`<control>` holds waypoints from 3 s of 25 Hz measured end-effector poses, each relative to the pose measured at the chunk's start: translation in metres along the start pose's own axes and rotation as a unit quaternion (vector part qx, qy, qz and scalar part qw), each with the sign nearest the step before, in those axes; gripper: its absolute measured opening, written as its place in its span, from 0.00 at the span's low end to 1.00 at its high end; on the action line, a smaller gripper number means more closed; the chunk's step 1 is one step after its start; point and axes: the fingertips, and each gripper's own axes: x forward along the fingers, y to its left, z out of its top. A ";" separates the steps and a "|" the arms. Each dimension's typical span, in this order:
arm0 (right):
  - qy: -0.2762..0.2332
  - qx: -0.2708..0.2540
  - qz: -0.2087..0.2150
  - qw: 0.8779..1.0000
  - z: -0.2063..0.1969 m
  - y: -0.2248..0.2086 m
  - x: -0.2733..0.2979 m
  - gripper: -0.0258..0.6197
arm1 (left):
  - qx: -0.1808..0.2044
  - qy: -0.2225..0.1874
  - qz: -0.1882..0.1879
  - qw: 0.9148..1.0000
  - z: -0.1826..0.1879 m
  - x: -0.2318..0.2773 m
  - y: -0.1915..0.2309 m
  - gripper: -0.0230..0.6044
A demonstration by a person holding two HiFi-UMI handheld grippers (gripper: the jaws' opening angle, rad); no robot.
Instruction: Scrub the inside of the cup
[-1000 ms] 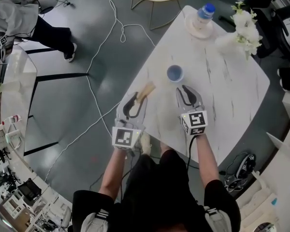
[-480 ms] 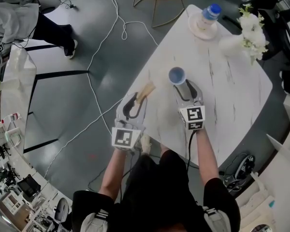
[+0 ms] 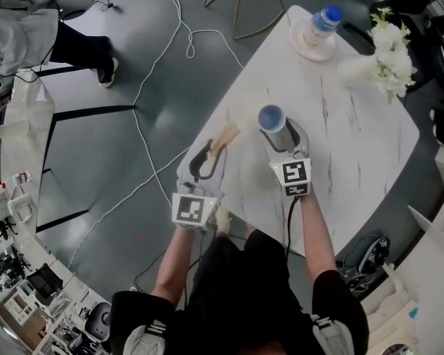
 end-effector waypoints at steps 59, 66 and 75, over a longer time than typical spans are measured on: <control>0.006 -0.134 -0.015 0.991 0.040 0.087 -0.097 0.50 | 0.122 -0.041 -0.104 0.986 0.057 -0.095 -0.076 0.23; 0.001 -0.144 -0.009 0.989 0.039 0.113 -0.124 0.50 | 0.152 -0.006 -0.139 0.979 0.039 -0.115 -0.101 0.23; 0.010 -0.171 -0.006 0.985 0.035 0.135 -0.145 0.50 | 0.169 0.023 -0.161 0.972 0.027 -0.132 -0.119 0.23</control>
